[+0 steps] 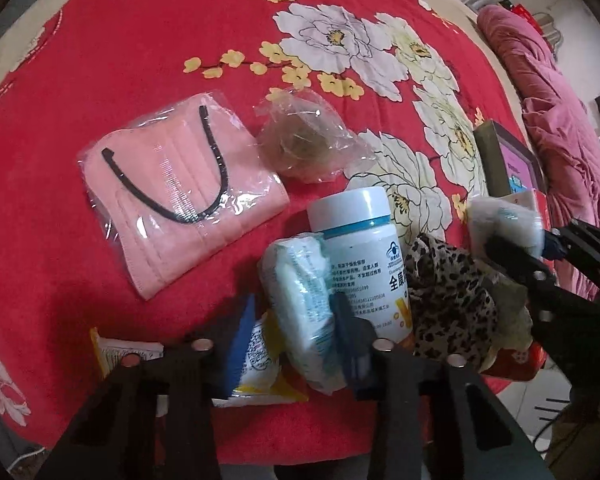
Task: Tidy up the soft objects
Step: 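Grasp the wet-wipe pack with the left tool while the right grasps a white packet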
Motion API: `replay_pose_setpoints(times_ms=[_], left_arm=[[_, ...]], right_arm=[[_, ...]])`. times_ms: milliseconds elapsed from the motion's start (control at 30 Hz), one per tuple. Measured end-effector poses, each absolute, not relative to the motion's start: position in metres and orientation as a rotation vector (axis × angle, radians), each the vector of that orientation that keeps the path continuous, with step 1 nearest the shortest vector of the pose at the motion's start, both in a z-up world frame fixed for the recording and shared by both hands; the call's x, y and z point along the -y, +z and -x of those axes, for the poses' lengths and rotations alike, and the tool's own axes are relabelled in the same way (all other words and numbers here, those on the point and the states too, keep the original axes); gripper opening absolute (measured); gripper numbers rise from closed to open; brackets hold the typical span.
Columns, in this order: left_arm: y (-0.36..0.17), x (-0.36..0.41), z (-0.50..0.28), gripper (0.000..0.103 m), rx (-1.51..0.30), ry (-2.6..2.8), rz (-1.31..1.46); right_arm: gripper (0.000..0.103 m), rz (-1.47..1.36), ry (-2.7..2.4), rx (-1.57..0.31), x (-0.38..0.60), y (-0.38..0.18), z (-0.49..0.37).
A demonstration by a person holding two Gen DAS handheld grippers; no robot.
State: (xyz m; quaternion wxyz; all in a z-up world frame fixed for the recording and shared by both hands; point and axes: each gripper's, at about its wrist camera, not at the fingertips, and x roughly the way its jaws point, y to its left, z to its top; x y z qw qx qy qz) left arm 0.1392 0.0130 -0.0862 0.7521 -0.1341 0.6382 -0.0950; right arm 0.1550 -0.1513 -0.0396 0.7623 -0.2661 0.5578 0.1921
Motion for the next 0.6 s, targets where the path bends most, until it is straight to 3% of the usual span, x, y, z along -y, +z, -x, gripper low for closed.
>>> replay_pose_setpoints(times_ms=[167, 600], left_arm=[[-0.083, -0.004, -0.139, 0.026, -1.388, -0.218, 0.250], [-0.065, -0.028, -0.134, 0.025, -1.287, -0.283, 0.378]], right_arm=[[0.020, 0.442, 0.423, -1.209, 0.166, -0.024, -0.152], [0.020, -0.012, 0.459, -1.169, 0.197, -0.008, -0.160]])
